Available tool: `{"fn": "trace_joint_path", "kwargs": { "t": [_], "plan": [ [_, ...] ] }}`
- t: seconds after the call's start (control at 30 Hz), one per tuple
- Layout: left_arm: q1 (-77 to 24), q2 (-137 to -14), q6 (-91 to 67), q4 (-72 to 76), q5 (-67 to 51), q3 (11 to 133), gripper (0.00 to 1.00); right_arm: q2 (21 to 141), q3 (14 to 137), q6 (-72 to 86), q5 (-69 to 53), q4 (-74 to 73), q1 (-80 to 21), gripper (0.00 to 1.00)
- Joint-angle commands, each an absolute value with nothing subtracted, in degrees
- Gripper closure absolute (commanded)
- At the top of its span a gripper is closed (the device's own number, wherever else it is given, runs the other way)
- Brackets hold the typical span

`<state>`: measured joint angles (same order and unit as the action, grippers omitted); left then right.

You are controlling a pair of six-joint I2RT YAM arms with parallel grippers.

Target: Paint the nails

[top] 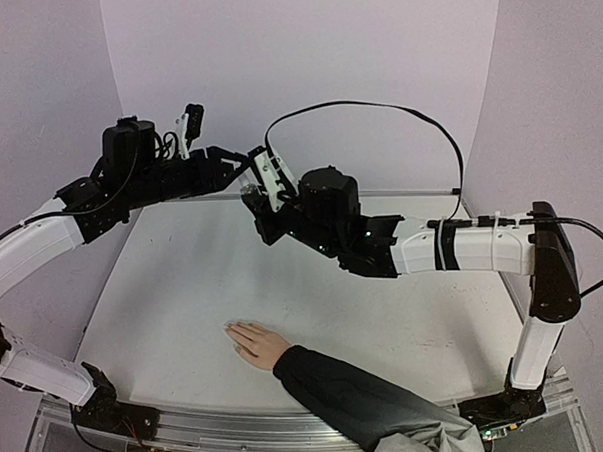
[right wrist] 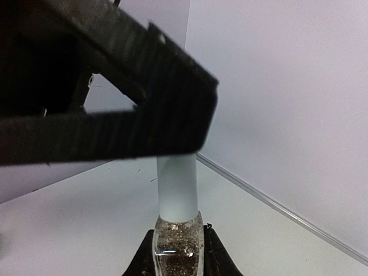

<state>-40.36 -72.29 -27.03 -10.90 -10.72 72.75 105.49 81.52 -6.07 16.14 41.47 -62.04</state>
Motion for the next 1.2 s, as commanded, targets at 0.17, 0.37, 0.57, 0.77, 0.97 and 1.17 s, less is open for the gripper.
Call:
{"fn": "trace_joint_path", "kwargs": {
  "t": [0.17, 0.37, 0.57, 0.77, 0.97, 1.17],
  "plan": [
    [-41.31, -74.58, -25.24, -7.47, -10.28, 76.29, 0.62, 105.10, 85.24, -6.33, 16.28, 44.85, -62.65, 1.00],
    [-41.48, -74.97, -24.34, -7.47, -12.73, 76.06, 0.88, 104.57, 84.99, -5.69, 14.64, 44.74, -62.53, 1.00],
    [-41.50, -75.36, -19.34, -7.38, -27.38, 74.20, 1.00, 99.99, 83.01, -2.87, -6.09, 44.67, -58.13, 1.00],
    [-41.31, -77.33, -7.54, -7.47, -61.20, 72.84, 1.00, 99.08, 85.07, 15.93, -66.55, 53.66, -47.48, 1.00],
    [-41.19, -78.12, -4.84, -7.47, -66.19, 73.94, 1.00, 97.18, 80.18, 30.95, -68.79, 71.81, -47.40, 1.00],
    [-39.48, -74.80, -9.43, -7.70, -44.52, 74.58, 0.57, 94.47, 75.15, 20.90, -54.09, 61.27, -45.20, 1.00]
  ]
}}
